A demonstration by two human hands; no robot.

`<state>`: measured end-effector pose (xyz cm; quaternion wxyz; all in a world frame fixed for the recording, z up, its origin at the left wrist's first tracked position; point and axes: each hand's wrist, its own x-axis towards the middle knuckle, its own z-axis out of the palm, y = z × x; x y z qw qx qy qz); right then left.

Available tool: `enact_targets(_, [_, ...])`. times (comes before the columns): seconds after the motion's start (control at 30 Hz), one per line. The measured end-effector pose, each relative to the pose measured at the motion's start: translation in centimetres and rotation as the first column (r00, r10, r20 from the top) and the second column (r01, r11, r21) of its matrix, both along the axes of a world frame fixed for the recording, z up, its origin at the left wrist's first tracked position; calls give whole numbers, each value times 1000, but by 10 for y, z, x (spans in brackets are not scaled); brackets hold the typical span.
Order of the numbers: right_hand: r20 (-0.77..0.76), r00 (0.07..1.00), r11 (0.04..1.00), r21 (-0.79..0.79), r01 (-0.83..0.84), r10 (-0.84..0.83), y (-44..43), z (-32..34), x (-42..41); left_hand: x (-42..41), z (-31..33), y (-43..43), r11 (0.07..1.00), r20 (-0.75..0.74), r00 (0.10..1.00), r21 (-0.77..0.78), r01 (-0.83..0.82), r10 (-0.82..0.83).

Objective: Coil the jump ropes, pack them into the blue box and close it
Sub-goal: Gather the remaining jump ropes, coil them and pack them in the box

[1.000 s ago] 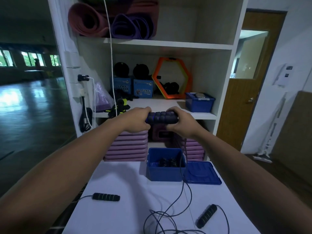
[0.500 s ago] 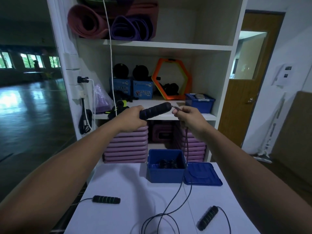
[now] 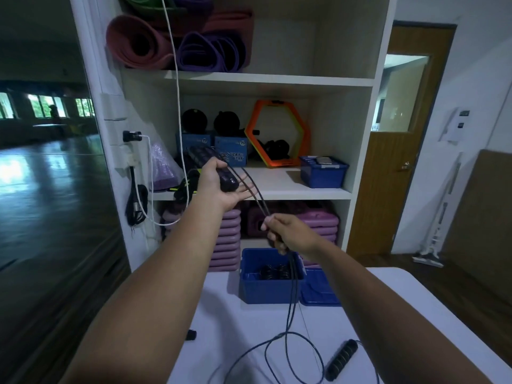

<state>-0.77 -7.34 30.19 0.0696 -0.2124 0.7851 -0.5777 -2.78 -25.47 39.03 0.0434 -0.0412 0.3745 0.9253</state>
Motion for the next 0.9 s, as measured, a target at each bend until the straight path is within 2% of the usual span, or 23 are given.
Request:
enact_targets(0.2, [44, 999, 985, 169, -28, 20, 12, -13, 13, -8, -3, -1, 988, -13, 991, 89, -130, 132])
enact_targets(0.27, [46, 999, 962, 273, -23, 11, 21, -15, 17, -15, -5, -14, 969, -27, 970, -34, -243, 243])
enact_targets(0.3, [35, 999, 946, 325, -6, -6, 26, -14, 19, -20, -8, -23, 933, -49, 948, -172, -317, 313])
enact_targets(0.33, [13, 1000, 929, 369, 19, -26, 30, -12, 20, -24, -12, -33, 847, -105, 920, -364, -388, 377])
enact_targets(0.37, [-16, 999, 916, 399, 45, -42, 35, -10, 21, -27, -16, -43, 694, -195, 898, -578, -430, 394])
enact_targets(0.4, [-46, 998, 909, 412, 62, -48, 38, -6, 20, -26, -21, -51, 480, -295, 893, -762, -435, 340])
enact_targets(0.43, [-85, 996, 903, 423, 73, -41, 39, -1, 19, -25, -26, -59, 241, -357, 908, -882, -405, 220])
enact_targets(0.47, [-139, 990, 891, 446, 87, -27, 38, 5, 16, -19, -30, -64, 7, -357, 932, -934, -358, 65])
enact_targets(0.53, [-241, 971, 862, 491, 126, -4, 35, 18, 11, -8, -32, -71, -393, -206, 952, -875, -283, -228])
enact_targets(0.57, [-277, 961, 856, 496, 148, -6, 33, 25, 7, -2, -32, -73, -527, -129, 932, -795, -301, -337])
enact_targets(0.6, [-313, 950, 853, 494, 169, -6, 34, 34, 5, 4, -32, -75, -596, -78, 904, -728, -340, -421])
enact_targets(0.67, [-351, 937, 864, 472, 177, 0, 36, 51, 2, 14, -33, -79, -618, -34, 858, -679, -396, -512])
enact_targets(0.73, [-350, 937, 911, 390, 131, 15, 41, 65, 2, 22, -30, -81, -547, -66, 839, -730, -410, -540])
enact_targets(0.9, [-349, 937, 986, 154, 56, 1, 30, 80, -6, 47, -19, -78, -150, -211, 720, -903, -403, -661])
